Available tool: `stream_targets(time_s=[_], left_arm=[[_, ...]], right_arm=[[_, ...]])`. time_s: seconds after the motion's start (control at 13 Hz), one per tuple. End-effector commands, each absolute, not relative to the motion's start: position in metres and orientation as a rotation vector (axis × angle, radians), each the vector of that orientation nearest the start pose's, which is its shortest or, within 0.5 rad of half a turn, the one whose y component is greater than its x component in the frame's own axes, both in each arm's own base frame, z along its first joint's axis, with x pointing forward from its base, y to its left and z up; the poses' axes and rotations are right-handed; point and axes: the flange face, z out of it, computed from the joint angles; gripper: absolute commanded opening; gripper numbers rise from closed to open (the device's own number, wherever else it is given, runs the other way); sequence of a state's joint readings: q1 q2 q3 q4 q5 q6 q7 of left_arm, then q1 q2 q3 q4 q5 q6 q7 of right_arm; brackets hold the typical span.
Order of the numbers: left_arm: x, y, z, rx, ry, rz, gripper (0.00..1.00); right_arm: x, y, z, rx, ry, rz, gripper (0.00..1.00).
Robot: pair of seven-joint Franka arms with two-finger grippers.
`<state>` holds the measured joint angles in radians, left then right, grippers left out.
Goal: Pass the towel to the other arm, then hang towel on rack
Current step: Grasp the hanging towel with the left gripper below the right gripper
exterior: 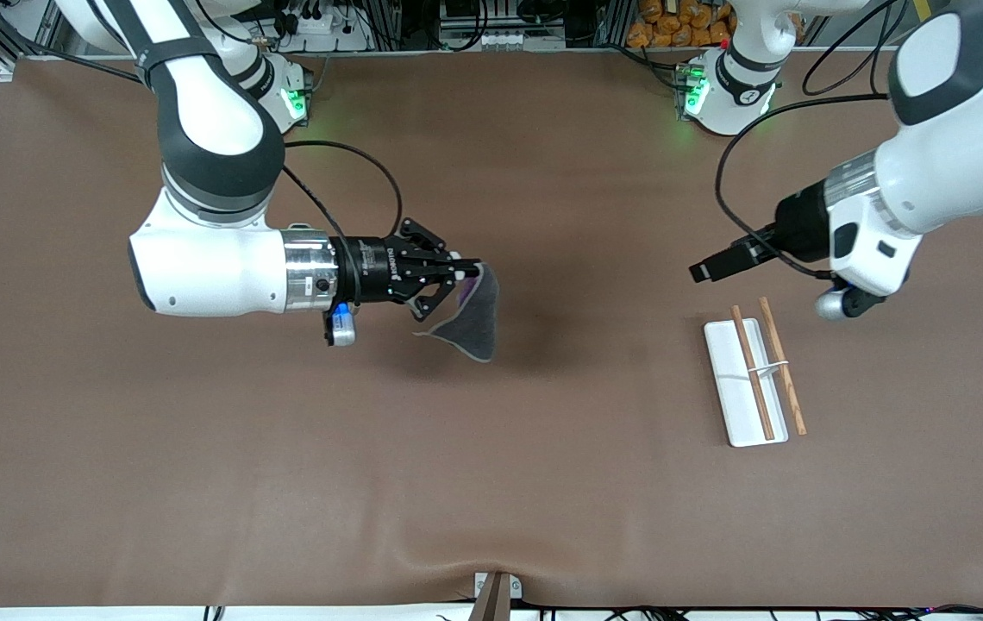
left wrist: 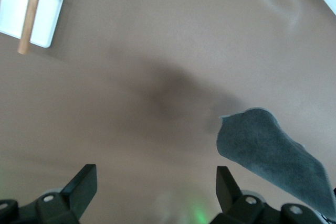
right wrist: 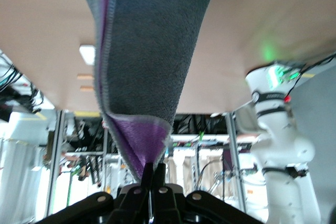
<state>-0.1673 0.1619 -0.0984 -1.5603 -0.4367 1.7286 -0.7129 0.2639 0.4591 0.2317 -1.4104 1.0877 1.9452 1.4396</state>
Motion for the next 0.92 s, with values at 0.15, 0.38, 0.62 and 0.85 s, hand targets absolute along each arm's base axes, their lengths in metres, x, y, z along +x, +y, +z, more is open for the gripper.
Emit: stream_targets(time_s=[0.15,0.38,0.62,0.85], left_arm=[[0.610,-0.238,0.485,-3.376,-1.219,0.626,1.00],[0.616,-0.271,0.438,-3.334,-1.313,0.704,1.00],[0.622,-0.292,0.397,-3.251,-1.460,0.727,1.00],[0.626,-0.291,0.357,-3.181,-1.552,0.871,1.00]], right_arm=[[0.607,0.400,0.508,-1.628,1.410,1.067,0.00],[0.598,0.426,0.515,-1.608,1.404,1.025,0.00],[0.592,0.443,0.520,-1.585,1.408,0.997,0.00],[0.590,0.450,0.522,-1.575,1.405,0.985,0.00]])
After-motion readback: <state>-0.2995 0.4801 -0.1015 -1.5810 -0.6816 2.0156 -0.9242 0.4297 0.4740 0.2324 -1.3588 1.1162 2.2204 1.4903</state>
